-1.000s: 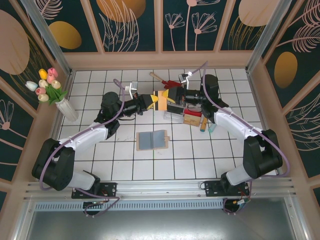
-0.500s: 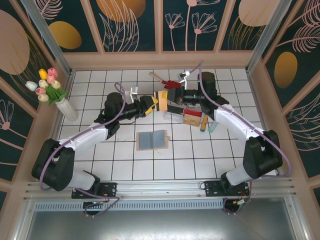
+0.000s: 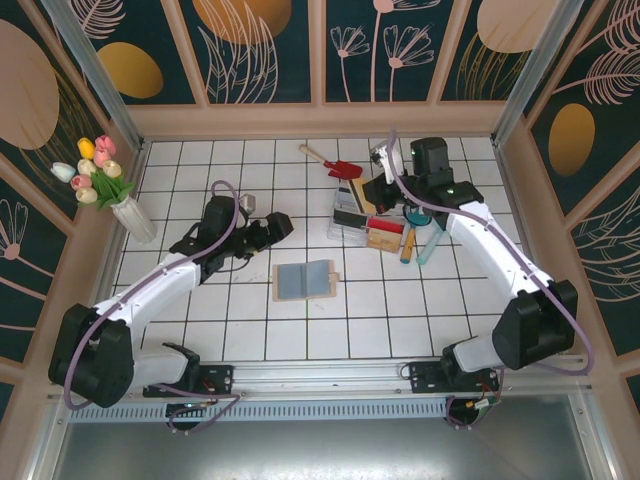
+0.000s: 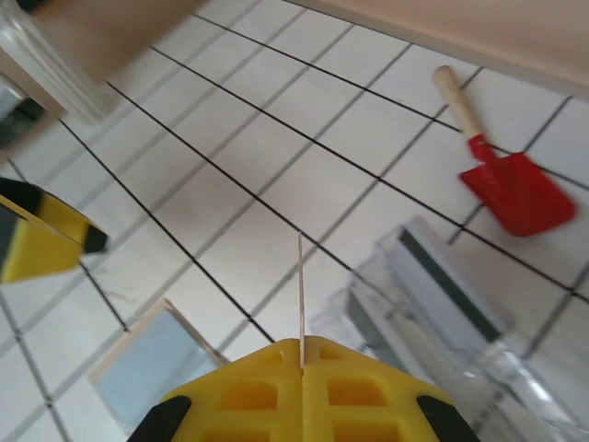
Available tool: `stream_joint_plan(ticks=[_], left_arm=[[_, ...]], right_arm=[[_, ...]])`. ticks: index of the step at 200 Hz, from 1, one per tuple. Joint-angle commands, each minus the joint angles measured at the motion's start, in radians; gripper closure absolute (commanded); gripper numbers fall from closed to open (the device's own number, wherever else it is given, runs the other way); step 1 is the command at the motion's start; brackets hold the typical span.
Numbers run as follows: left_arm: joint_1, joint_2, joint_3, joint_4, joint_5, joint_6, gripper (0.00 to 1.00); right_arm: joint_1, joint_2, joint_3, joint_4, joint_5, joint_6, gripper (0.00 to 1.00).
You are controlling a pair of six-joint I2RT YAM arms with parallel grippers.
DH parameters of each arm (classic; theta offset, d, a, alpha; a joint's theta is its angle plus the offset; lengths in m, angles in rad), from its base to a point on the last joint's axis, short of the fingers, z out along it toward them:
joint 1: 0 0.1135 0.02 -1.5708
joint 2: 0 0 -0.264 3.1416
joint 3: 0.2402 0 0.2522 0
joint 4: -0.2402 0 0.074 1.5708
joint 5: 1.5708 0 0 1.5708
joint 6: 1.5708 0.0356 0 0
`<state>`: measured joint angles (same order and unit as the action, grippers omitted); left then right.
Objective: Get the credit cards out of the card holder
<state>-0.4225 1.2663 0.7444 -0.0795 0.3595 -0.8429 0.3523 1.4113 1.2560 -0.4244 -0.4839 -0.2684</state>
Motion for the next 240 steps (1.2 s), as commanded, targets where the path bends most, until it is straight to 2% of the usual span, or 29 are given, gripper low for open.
stream_joint_plan(ticks=[1,57,95,130,211,240], left_arm=[[0.005,-0.018,-0.028,-0.088,-0.053,0.078,0.01],[0.005,-0.023,-0.047,-0.109,-0.063,0.096,0.01],[0.004,-0.013,-0.048,-0.111,-0.067,0.097,0.01],[0.005,-0.007,-0.059,-0.099,-0.059,0.092,0.02],[0.005,-0.021,-0.098,-0.059,-0.057,0.08,0.02],[0.006,-0.014,-0.133,-0.009,-0.012,0.052,0.02]], right_arm=[[-0.011,0.02,0.056,-0.159,0.126,-0.269,1.0],[-0.002,0.12,0.099,-0.341,0.165,-0.568,1.0],[0.033,0.244,0.157,-0.439,0.258,-0.599,1.0],[0.062,0.314,0.158,-0.452,0.362,-0.62,1.0],[0.118,0.407,0.166,-0.453,0.519,-0.636,1.0],[0.141,0.421,0.154,-0.435,0.55,-0.653,1.0]])
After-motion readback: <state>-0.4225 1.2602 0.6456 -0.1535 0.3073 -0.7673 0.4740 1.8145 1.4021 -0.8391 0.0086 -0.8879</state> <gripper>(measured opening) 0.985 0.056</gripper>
